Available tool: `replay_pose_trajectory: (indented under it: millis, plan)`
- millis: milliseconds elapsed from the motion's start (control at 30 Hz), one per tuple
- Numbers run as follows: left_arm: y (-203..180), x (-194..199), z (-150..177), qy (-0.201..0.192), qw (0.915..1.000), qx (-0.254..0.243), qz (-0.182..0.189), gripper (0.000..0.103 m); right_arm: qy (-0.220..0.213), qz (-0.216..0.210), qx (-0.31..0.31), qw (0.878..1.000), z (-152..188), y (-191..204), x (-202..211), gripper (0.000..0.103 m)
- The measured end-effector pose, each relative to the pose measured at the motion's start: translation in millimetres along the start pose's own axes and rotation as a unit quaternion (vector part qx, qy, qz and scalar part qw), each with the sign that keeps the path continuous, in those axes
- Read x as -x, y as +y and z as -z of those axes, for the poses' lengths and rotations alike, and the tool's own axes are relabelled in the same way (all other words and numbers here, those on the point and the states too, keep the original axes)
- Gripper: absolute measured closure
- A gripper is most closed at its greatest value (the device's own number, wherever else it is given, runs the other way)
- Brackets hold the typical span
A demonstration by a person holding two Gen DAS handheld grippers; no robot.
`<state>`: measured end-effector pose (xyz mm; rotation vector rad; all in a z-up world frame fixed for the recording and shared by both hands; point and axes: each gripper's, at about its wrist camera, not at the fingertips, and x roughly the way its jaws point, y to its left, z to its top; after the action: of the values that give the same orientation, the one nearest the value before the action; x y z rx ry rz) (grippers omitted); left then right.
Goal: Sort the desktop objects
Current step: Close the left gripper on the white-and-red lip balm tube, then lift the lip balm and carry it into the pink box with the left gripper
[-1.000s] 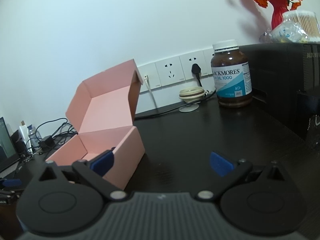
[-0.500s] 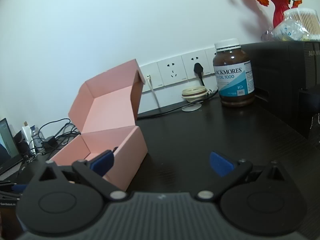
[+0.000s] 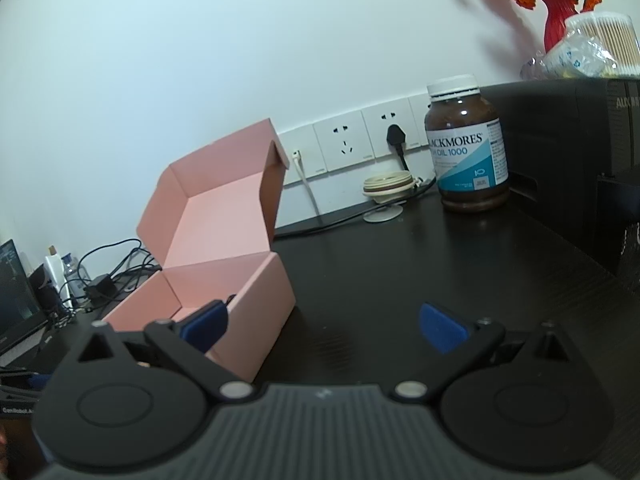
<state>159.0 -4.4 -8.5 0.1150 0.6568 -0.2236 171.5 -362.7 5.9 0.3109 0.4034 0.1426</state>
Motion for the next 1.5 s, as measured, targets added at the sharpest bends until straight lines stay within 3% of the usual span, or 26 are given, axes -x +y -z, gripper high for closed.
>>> replay_pose_trajectory:
  millis: [167, 533, 867, 1100, 1267, 1367, 1500]
  plan:
    - [-1.7, 0.7, -0.3, 0.002, 1.0, -0.002, 0.008, 0.084, -0.001, 0.0, -0.003, 1.0, 0.1, -0.9, 0.3, 0.001]
    - [1.8, 6.7, 0.7, -0.016, 0.9998, 0.0, 0.006, 0.085, -0.004, 0.003, -0.005, 1.0, 1.3, 0.5, 1.7, 0.001]
    - [-7.6, 19.4, -33.1, -0.064, 0.9974, -0.029, -0.014, 0.085, -0.005, 0.003, -0.012, 1.0, 1.1, 0.7, 1.4, 0.001]
    - [-28.0, 29.6, -65.3, -0.119, 0.9901, -0.071, -0.02, 0.085, -0.006, -0.001, -0.017, 1.0, 0.7, -1.0, 1.5, 0.001]
    - [-49.1, 26.9, -99.0, -0.177, 0.9809, -0.078, 0.021, 0.085, -0.006, -0.003, -0.021, 1.0, 0.5, -2.4, 1.5, 0.001]
    - [-66.4, 6.0, -110.7, -0.175, 0.9806, -0.079, 0.039, 0.085, -0.004, -0.007, -0.029, 1.0, -0.3, -5.1, 0.9, 0.001]
    - [-86.0, -26.8, -111.4, -0.144, 0.9834, -0.104, 0.04, 0.085, -0.002, -0.01, -0.045, 0.999, -0.9, -10.1, 0.7, 0.001]
